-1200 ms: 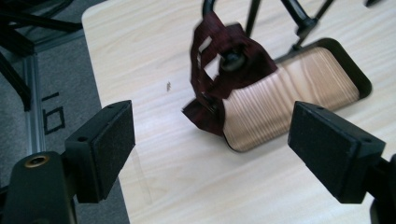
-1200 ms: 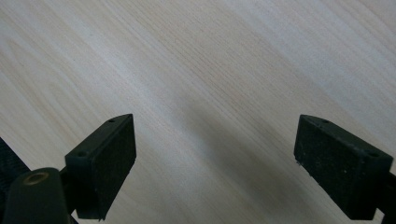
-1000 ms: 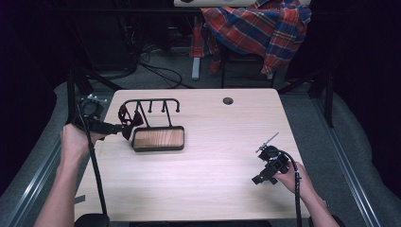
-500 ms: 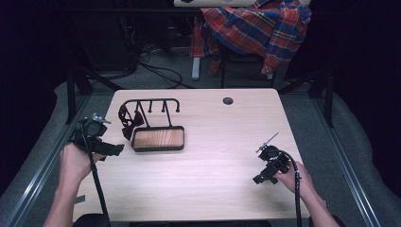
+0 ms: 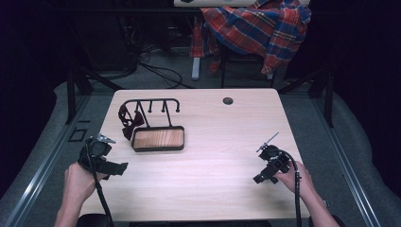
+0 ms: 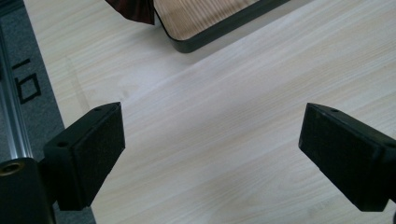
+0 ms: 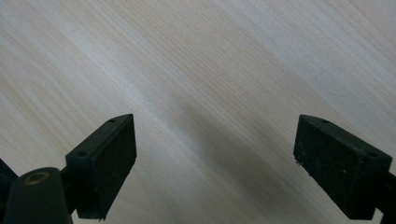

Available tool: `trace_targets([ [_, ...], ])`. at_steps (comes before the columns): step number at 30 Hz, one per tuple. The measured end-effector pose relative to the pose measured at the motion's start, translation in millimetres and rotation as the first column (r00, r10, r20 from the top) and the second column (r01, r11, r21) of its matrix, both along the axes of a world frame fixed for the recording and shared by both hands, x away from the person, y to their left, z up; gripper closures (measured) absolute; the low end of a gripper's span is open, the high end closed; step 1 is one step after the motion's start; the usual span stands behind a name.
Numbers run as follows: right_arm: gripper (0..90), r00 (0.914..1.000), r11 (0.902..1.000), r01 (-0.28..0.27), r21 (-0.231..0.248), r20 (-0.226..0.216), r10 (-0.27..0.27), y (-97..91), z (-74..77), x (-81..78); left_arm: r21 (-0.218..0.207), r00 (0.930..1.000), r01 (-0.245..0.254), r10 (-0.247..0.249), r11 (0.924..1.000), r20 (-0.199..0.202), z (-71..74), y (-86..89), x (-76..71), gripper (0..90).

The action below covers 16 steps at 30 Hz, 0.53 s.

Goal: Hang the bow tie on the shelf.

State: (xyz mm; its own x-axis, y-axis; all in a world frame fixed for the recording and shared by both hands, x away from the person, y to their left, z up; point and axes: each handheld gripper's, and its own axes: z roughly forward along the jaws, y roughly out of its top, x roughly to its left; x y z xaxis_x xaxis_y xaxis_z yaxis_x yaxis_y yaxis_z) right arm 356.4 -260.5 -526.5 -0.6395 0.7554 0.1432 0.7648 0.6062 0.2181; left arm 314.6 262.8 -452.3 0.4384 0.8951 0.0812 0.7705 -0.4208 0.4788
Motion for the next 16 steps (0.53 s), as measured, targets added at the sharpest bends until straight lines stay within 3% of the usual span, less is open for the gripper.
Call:
trace_targets([
  [4, 12.8, 0.9998, 0.9997, -0.021, -0.016, 0.0, 0.021, -1.5, 1.0, 1.2, -0.033, 1.0, -0.009, 0.009, 0.9994, 0.003, -10.7, 0.8, -5.6, 6.2],
  [8, 12.8, 1.0, 1.0, -0.002, -0.002, 0.004, 0.002, -0.5, 0.0, 0.3, -0.03, 0.9999, 0.005, -0.005, 0.9995, -0.013, -19.1, -1.5, -7.8, 3.8],
  [11, 12.8, 1.0, 0.9999, -0.008, -0.011, -0.004, 0.008, 0.1, -0.2, 0.4, -0.049, 0.9994, 0.01, -0.012, 0.9987, -0.033, -26.0, -1.9, -9.5, 3.1],
  [16, 12.6, 0.9997, 0.9995, -0.024, -0.019, -0.006, 0.024, -0.3, -0.8, 1.8, -0.047, 0.9986, 0.017, -0.019, 0.9987, -0.049, -33.7, -0.5, -10.4, 3.0],
])
